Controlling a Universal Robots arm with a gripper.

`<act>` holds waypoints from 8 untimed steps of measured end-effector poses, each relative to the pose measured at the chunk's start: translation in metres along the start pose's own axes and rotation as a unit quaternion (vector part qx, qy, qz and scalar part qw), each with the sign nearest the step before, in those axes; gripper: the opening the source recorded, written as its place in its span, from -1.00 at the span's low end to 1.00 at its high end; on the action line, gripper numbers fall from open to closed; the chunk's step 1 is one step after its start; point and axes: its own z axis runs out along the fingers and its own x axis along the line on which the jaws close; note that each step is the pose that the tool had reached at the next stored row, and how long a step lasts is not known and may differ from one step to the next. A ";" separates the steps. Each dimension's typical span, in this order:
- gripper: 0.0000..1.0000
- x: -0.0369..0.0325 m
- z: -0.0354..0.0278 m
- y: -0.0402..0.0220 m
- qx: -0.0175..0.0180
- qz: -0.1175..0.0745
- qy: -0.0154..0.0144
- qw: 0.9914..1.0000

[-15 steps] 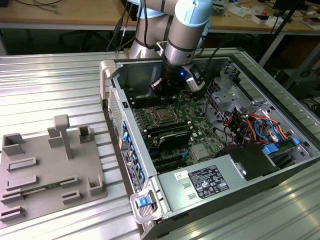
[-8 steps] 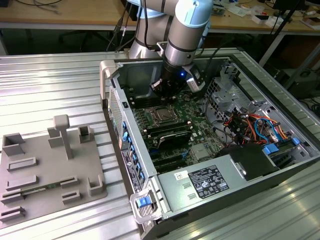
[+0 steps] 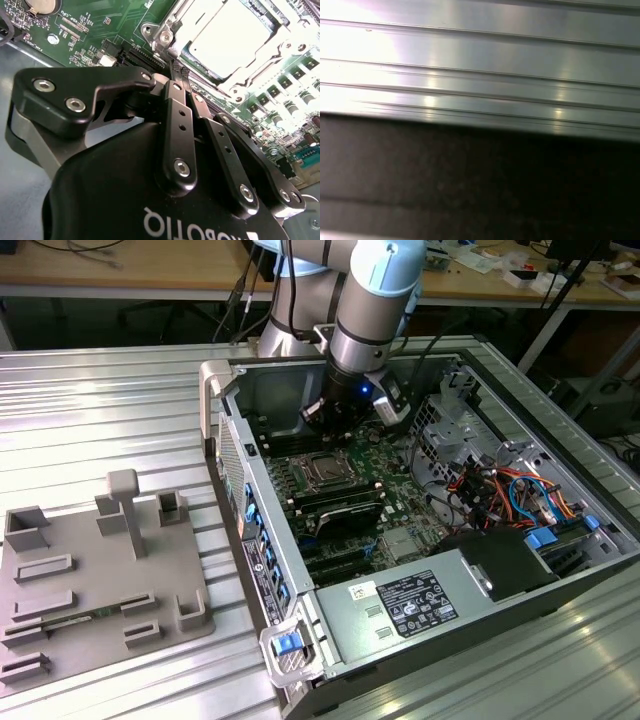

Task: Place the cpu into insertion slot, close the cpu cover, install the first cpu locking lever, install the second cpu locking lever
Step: 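Install the first cpu locking lever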

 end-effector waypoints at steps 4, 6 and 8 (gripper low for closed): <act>-0.79 0.0000 0.0006 -0.0006 0.000 0.000 0.000 1.000; -0.79 0.0000 0.0007 -0.0009 0.000 0.000 0.000 1.000; -0.79 -0.0001 0.0008 -0.0011 0.000 0.000 0.000 1.000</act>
